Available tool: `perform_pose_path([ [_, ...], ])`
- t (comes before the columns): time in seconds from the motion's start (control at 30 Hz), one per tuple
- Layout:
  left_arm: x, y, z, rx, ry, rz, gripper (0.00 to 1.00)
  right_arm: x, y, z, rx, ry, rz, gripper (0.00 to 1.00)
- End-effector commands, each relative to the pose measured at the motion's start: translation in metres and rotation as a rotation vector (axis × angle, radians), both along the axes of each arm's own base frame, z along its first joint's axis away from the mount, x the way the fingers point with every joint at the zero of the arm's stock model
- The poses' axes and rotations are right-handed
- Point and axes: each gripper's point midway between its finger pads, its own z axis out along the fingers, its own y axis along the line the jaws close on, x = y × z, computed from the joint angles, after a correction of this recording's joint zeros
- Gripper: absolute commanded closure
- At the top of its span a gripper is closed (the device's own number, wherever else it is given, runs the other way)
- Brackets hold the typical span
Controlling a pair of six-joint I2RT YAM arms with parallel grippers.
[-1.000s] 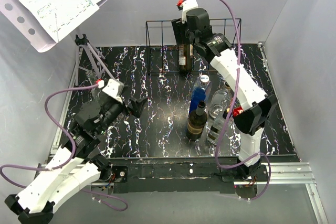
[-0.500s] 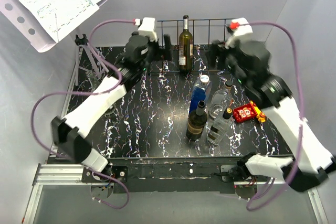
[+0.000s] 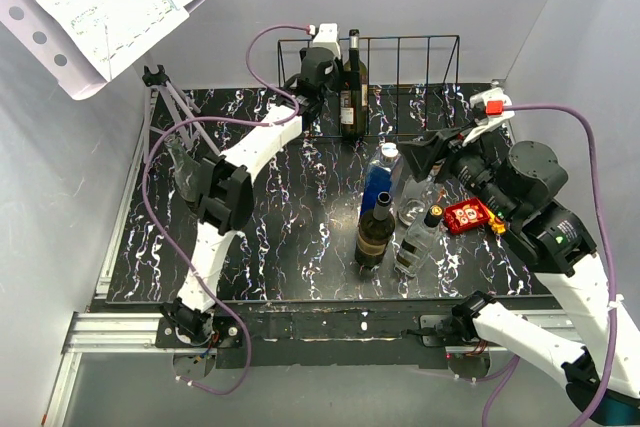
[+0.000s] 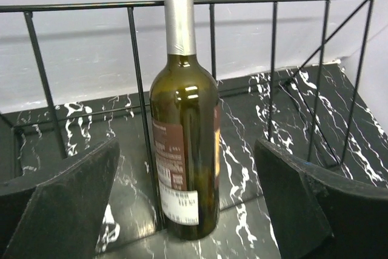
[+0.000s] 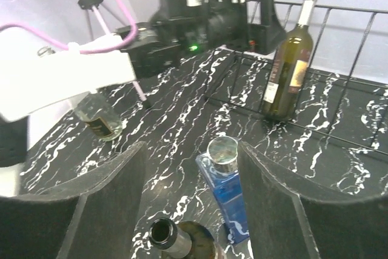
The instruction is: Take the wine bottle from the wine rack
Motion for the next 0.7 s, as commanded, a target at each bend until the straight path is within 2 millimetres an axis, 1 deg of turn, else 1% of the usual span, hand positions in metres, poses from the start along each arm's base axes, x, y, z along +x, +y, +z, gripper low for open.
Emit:
perform_pose_path([
  [0.0, 0.037, 0.004, 0.034, -0.144, -0.135, -0.007, 0.09, -0.014, 0.009, 0.010, 0.047, -0.005, 0.076, 0.32],
  [0.03, 0.044, 0.004, 0.033, -0.168, -0.157, -0.020, 0.09, -0.014, 0.008, 0.010, 0.048, -0.001, 0.076, 0.32],
  [0.07, 0.050, 0.004, 0.029, -0.187, -0.175, -0.038, 0.10, -0.018, 0.012, 0.008, 0.045, 0.009, 0.106, 0.32],
  [0.2, 0.066, -0.008, 0.028, -0.296, -0.244, -0.184, 0.15, -0.020, 0.013, 0.003, 0.029, 0.034, 0.116, 0.33],
  [0.23, 0.067, -0.014, 0.033, -0.321, -0.259, -0.228, 0.16, -0.020, 0.013, 0.003, 0.023, 0.040, 0.115, 0.33],
  [0.27, 0.073, -0.014, 0.030, -0.343, -0.258, -0.236, 0.16, -0.020, 0.013, 0.001, 0.020, 0.048, 0.115, 0.33],
  [0.3, 0.073, -0.018, 0.034, -0.367, -0.273, -0.262, 0.17, -0.020, 0.013, 0.001, 0.015, 0.050, 0.115, 0.33],
  [0.37, 0.078, -0.017, 0.031, -0.417, -0.294, -0.274, 0.16, -0.019, 0.013, 0.000, 0.010, 0.054, 0.108, 0.33],
  [0.5, 0.083, -0.015, 0.017, -0.458, -0.298, -0.273, 0.19, -0.013, 0.014, -0.005, -0.002, 0.068, 0.097, 0.33],
  [0.57, 0.081, -0.020, 0.016, -0.472, -0.309, -0.293, 0.21, -0.010, 0.017, -0.008, -0.007, 0.077, 0.099, 0.33],
  [0.67, 0.077, -0.030, 0.012, -0.434, -0.316, -0.302, 0.20, -0.004, 0.021, -0.012, -0.017, 0.089, 0.098, 0.34],
])
